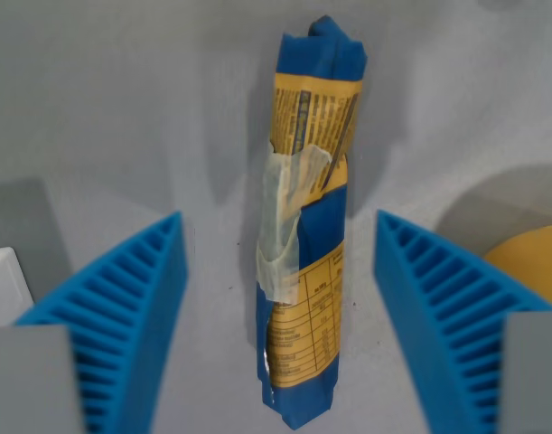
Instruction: Pick up the blue bag
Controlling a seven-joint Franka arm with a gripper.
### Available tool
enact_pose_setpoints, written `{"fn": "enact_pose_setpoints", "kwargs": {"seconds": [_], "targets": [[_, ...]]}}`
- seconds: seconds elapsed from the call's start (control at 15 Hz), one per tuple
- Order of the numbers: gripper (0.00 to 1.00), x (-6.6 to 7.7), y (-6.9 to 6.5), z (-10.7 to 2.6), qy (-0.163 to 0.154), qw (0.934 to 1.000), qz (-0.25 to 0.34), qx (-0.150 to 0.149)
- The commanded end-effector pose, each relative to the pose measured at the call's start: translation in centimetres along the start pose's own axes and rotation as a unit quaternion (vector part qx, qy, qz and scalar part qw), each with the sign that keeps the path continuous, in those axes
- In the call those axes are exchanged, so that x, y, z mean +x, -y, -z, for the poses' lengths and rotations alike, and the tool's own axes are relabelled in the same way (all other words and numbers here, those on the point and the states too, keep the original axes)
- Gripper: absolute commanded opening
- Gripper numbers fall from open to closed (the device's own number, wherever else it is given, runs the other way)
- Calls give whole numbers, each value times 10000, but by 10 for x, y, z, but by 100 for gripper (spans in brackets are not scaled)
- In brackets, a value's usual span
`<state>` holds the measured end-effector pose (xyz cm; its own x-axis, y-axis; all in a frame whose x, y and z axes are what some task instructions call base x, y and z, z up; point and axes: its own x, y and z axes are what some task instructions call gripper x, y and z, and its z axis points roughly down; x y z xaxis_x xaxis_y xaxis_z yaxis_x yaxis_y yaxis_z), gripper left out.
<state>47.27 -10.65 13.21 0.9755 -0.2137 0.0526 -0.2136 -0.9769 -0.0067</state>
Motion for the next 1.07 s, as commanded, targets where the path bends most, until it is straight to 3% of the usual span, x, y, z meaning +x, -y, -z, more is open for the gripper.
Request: {"fn": "enact_pose_setpoints", "kwargs": {"seconds": [0.07,0.73,1.07], "targets": [[0,-1,1,2,-315,9989,-12,335],[0,-1,1,2,-315,9989,-12,335],[0,-1,1,27,-173,9993,-6,332]]}}
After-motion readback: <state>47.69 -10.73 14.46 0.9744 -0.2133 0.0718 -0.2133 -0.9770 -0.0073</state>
